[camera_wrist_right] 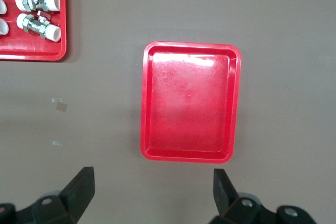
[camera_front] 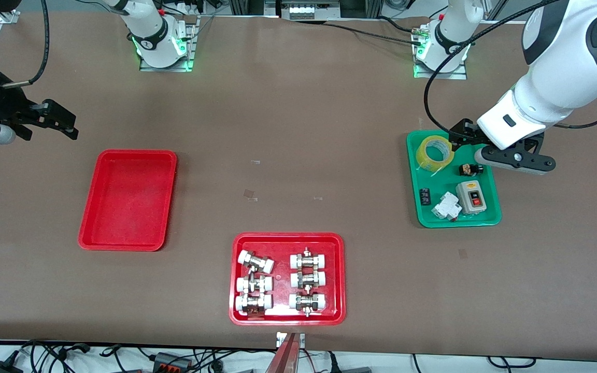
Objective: Left arm passes tape to right arm into tray
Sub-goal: 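Move the left gripper over the yellow tape roll in the green tray, then lower the left gripper into the tape roll's hole and grasp its rim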
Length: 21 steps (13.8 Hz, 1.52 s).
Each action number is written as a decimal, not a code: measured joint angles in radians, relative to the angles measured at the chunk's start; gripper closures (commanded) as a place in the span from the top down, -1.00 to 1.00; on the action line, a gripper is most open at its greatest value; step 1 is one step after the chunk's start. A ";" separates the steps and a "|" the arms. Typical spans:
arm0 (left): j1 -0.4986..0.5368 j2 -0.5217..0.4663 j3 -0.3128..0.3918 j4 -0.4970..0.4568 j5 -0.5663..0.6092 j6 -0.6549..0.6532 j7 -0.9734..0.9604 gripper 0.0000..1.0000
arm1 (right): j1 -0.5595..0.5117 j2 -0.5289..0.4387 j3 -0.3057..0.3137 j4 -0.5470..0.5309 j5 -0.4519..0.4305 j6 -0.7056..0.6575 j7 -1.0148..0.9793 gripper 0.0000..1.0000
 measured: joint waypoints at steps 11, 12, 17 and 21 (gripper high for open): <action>0.094 0.047 0.012 -0.015 0.001 0.004 -0.003 1.00 | -0.002 0.002 -0.001 0.017 0.007 -0.019 -0.011 1.00; 0.129 0.079 0.012 -0.008 0.001 0.010 0.006 1.00 | -0.002 0.007 -0.001 0.018 0.008 -0.019 -0.012 1.00; 0.208 0.245 0.011 -0.002 0.001 0.010 0.143 1.00 | 0.002 0.036 0.006 0.018 0.011 -0.022 -0.014 1.00; 0.257 0.296 0.010 -0.182 0.001 0.233 0.224 1.00 | 0.000 0.036 0.005 0.019 0.011 -0.027 -0.017 1.00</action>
